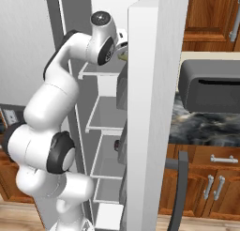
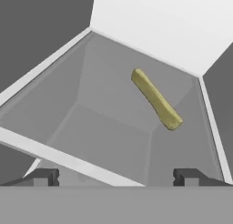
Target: Pick the egg and butter from the fridge and place them by the bowl for mixing.
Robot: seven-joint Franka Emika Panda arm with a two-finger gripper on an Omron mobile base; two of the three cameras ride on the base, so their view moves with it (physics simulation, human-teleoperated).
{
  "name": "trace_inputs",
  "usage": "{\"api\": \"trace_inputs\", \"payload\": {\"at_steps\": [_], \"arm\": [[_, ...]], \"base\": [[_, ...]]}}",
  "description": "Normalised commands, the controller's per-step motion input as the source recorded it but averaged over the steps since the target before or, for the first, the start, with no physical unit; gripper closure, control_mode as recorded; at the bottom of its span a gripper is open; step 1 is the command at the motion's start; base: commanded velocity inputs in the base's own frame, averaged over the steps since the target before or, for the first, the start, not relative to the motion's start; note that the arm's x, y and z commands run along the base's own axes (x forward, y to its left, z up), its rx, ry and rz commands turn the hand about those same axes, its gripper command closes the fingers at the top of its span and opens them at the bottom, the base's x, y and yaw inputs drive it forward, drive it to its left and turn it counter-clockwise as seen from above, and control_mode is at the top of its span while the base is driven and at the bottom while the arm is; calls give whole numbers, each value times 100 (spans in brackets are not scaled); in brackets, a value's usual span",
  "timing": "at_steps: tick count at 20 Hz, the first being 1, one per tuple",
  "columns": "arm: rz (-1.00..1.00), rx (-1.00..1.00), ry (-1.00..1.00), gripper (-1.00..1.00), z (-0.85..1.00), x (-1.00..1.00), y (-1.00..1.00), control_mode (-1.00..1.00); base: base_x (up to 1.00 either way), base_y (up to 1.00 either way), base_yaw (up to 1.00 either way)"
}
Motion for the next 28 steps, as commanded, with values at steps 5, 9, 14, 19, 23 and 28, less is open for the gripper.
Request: {"api": "trace_inputs", "payload": {"at_steps": [5, 9, 14, 19, 23, 28], "arm": [[0, -1, 7, -100, -3, 39, -3, -100], [0, -1, 16, -100, -1, 33, -5, -100], [0, -1, 8, -100, -2, 30, -5, -100], [1, 0, 5, -100, -1, 29, -11, -100], [4, 0, 4, -100, -19, 12, -5, -100], [2, -1, 0, -100, -16, 23, 0, -100]], "base": [[0, 0, 0], [0, 0, 0], [0, 0, 0], [0, 0, 0], [0, 0, 0], [0, 0, 0]]}}
